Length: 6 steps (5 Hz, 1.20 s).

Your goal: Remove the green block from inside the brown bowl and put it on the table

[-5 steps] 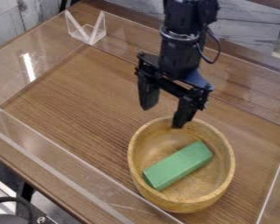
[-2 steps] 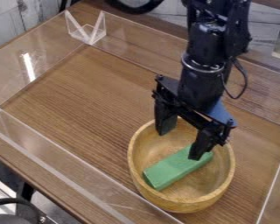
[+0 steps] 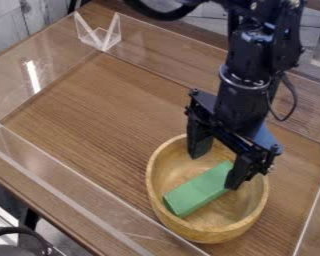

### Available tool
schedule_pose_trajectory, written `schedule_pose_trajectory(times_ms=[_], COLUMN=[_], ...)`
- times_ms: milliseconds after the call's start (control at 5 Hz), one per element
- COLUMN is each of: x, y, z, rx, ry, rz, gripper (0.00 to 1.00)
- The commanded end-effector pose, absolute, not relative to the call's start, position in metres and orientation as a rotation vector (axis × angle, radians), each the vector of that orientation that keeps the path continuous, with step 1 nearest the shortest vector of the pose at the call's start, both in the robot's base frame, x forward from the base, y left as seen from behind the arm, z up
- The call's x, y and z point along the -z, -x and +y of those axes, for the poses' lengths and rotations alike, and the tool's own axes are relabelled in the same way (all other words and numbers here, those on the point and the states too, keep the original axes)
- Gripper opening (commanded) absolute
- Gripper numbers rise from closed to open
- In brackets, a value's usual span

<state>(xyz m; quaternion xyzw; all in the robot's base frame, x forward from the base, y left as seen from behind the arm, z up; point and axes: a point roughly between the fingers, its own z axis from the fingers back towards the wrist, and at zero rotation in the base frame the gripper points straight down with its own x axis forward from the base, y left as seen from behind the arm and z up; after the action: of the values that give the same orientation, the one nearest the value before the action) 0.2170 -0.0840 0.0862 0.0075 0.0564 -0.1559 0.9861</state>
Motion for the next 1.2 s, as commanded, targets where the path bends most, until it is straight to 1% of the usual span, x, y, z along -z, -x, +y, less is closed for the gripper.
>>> schedule_pose_trajectory(times_ms=[0,400,600,800,1000], x=[-0.099,-0.084,-0.079,-0.079,-0.071], y=[-0.228,-0.226,-0.221,-0.218,-0.221], z=[-0.088,-0.098,-0.095,-0.091,-0.082], rx=[0.315,0.310,0.282,0.262,0.284], ry=[0.000,0.003,0.006,0.007,0.010], rz=[0.068,0.078,0.076,0.062,0.060], gripper=[1.00,1.00,1.00,1.00,1.00])
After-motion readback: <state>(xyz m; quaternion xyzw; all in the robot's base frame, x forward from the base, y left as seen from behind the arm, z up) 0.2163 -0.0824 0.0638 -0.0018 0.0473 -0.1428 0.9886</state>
